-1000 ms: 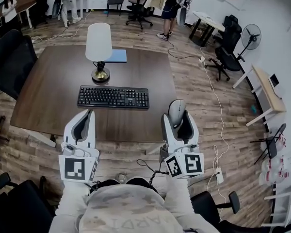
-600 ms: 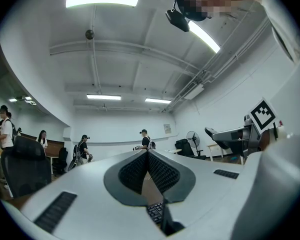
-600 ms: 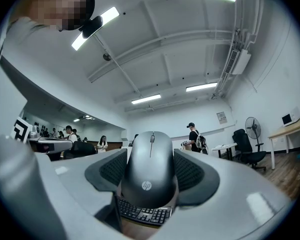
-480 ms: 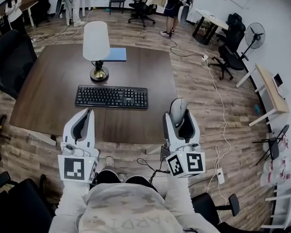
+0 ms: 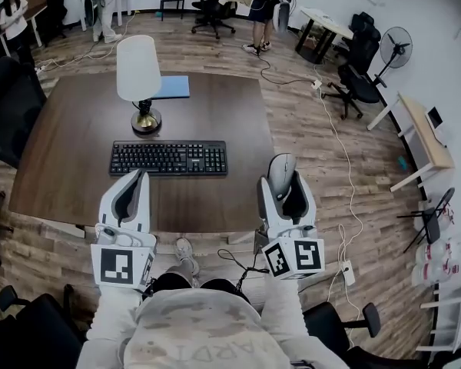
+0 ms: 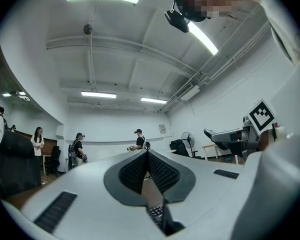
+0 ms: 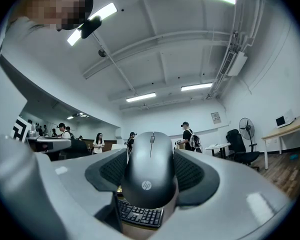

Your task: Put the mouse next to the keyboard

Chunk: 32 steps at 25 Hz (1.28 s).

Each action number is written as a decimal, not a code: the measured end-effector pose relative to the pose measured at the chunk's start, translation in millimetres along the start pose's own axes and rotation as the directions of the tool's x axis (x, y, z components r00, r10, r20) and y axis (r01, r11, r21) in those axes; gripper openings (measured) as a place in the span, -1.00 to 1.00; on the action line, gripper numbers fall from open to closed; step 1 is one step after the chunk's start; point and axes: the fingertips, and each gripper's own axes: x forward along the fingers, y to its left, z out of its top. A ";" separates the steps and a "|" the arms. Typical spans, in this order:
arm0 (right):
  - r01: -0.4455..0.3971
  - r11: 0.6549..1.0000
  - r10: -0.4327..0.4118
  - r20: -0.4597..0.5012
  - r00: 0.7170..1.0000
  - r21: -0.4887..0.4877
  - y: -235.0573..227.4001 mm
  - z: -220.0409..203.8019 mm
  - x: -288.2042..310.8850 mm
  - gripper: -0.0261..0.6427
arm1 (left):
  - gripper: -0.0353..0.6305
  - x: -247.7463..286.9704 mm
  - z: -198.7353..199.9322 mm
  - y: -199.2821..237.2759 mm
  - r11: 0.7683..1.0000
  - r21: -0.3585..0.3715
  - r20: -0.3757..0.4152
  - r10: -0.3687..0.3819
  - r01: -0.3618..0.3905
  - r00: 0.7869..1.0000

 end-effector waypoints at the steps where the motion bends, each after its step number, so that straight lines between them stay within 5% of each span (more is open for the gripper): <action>1: 0.002 1.000 -0.002 -0.002 1.000 0.001 -1.9 -1.2 3.9 -0.02 | -0.88 4.5 -1.3 0.9 1.000 -0.001 -0.002 -0.003 0.003 1.000; 32: 0.059 0.997 -0.044 -0.250 0.967 0.053 -51.6 -119.7 118.6 -0.02 | -0.88 112.0 -79.3 44.7 0.999 -0.055 -0.125 -0.003 -0.003 0.992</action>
